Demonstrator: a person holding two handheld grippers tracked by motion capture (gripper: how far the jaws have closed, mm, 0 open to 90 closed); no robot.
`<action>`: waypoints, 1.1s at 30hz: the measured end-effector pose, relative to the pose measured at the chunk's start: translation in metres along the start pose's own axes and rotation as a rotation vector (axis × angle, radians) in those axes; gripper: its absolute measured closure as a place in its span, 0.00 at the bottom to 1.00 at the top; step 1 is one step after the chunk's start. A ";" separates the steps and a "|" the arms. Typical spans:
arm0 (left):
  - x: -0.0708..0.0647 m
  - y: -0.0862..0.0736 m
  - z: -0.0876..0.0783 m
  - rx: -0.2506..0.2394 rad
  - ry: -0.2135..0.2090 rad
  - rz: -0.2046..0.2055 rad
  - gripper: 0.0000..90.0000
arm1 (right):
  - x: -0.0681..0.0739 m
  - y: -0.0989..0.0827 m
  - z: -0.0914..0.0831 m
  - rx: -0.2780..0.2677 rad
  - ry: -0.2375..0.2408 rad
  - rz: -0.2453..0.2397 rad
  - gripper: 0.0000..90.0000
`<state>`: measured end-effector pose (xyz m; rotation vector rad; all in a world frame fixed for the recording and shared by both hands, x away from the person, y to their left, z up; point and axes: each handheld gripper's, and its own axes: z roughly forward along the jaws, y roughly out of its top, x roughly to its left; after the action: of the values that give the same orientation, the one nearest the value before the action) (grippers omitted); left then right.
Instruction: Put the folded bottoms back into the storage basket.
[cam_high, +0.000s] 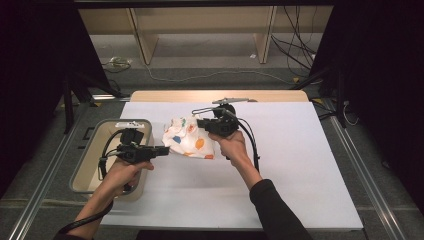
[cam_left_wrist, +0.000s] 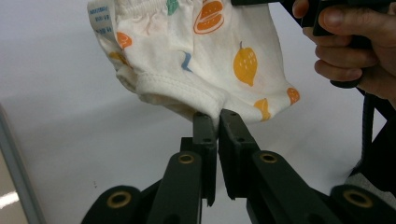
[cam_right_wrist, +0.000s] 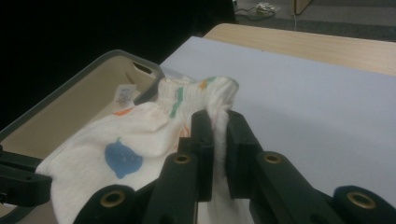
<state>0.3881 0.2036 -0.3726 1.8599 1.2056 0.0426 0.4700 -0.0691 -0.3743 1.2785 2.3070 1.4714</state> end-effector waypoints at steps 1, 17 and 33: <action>0.001 0.001 -0.001 0.002 0.000 0.006 0.94 | 0.002 0.001 0.001 -0.002 0.002 -0.002 0.93; 0.016 0.003 -0.025 -0.025 0.009 -0.017 0.94 | 0.026 0.020 0.018 -0.008 0.019 -0.030 0.93; 0.033 0.000 -0.050 -0.069 0.021 -0.062 0.94 | 0.049 0.035 0.032 -0.001 0.030 -0.059 0.93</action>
<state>0.3822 0.2606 -0.3560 1.7655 1.2600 0.0682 0.4759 -0.0066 -0.3473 1.1862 2.3414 1.4824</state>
